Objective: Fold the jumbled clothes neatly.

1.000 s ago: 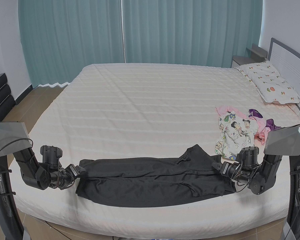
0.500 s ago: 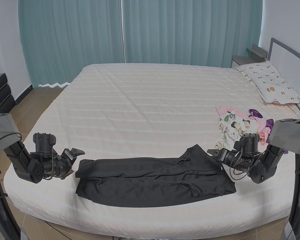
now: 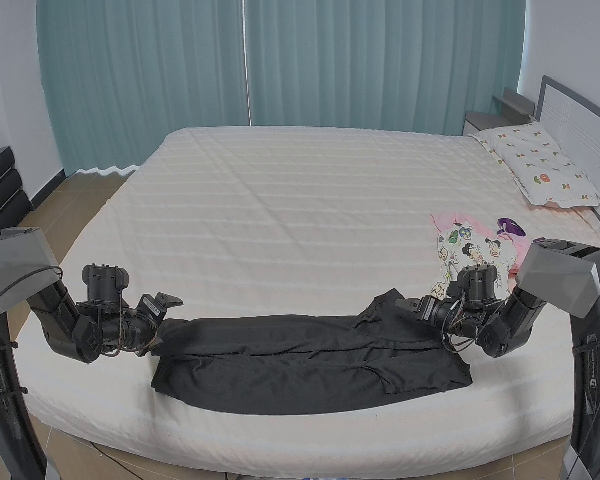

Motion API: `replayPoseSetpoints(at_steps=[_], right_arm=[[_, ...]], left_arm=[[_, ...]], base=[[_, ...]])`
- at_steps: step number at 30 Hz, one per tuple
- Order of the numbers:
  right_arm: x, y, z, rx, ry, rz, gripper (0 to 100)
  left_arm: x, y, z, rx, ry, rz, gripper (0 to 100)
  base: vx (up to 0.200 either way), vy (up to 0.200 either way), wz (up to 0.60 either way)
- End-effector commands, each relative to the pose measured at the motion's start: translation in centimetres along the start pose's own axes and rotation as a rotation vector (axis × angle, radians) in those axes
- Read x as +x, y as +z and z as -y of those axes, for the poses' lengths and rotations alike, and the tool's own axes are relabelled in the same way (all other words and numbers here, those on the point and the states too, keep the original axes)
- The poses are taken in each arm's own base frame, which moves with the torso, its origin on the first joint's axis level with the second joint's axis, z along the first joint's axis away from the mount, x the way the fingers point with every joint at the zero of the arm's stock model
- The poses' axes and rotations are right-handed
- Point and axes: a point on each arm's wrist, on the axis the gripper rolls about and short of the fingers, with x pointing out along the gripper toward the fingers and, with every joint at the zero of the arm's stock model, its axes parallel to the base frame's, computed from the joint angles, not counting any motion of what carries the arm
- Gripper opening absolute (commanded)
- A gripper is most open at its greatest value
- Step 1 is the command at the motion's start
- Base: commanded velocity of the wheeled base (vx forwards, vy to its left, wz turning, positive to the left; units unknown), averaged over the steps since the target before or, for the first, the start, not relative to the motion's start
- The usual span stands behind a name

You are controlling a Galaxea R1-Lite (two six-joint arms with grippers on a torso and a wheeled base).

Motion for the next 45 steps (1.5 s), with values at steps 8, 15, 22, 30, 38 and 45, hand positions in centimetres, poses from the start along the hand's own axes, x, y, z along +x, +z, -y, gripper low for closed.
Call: replayPoseSetpoints(at_steps=[8,15,22,30,38,45], right_arm=[[0.4,-0.6,0.4,-0.007,-0.012,-0.013,100],[0.6,-0.8,0.7,-0.009,-0.018,-0.018,100],[0.7,-1.0,0.9,-0.023,-0.021,-0.025,0],[-1.6,0.0,0.7,-0.012,-0.021,0.0,0],[-4.3,-0.3,1.0,0.006,0.011,-0.05,0],[-6.1,0.4,1.3,0.013,0.032,-0.053,0]], left_arm=[[0.2,-0.2,-0.3,0.0,0.01,-0.007,100],[0.3,-0.2,-0.4,-0.001,0.014,-0.01,100],[0.3,-0.2,-0.4,0.0,0.014,-0.01,100],[0.3,-0.3,-0.4,0.0,0.016,-0.009,100],[0.3,-0.3,-0.5,0.0,0.017,-0.01,100],[0.3,-0.3,-0.5,0.0,0.024,0.0,100]], base=[[0.0,0.0,0.0],[0.0,0.0,0.0],[0.0,0.0,0.0],[0.0,0.0,0.0],[0.0,0.0,0.0],[0.0,0.0,0.0]])
